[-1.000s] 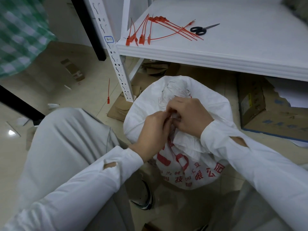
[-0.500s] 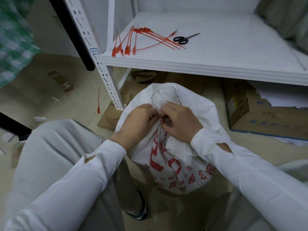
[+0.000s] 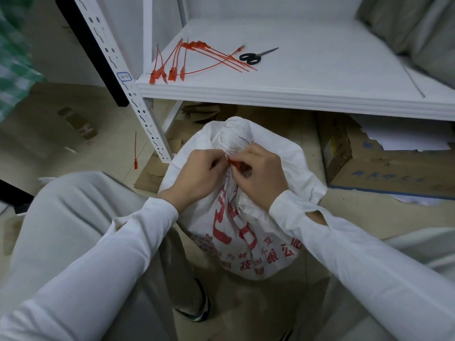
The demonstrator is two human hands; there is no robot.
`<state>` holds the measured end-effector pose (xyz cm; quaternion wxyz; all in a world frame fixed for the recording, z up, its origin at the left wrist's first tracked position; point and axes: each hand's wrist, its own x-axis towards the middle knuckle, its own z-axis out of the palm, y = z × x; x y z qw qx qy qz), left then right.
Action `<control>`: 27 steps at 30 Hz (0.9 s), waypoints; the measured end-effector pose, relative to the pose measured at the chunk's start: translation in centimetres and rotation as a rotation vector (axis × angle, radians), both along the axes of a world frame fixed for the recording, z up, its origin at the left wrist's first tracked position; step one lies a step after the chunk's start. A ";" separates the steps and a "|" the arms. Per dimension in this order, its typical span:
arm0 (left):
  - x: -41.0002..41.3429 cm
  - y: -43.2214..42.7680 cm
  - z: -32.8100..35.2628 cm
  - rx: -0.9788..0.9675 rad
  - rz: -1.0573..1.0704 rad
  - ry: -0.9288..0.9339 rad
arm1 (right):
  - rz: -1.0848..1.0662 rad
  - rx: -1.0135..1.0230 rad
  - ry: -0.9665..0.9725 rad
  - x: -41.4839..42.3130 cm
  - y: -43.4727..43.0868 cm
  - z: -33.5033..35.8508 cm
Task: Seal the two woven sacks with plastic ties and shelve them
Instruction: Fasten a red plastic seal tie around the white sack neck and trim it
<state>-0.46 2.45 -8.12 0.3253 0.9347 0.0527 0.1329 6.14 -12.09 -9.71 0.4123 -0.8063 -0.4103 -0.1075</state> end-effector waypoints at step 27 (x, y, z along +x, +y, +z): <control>2.9 -2.6 0.1 0.096 -0.017 0.001 | -0.256 0.004 0.345 3.6 -1.8 0.3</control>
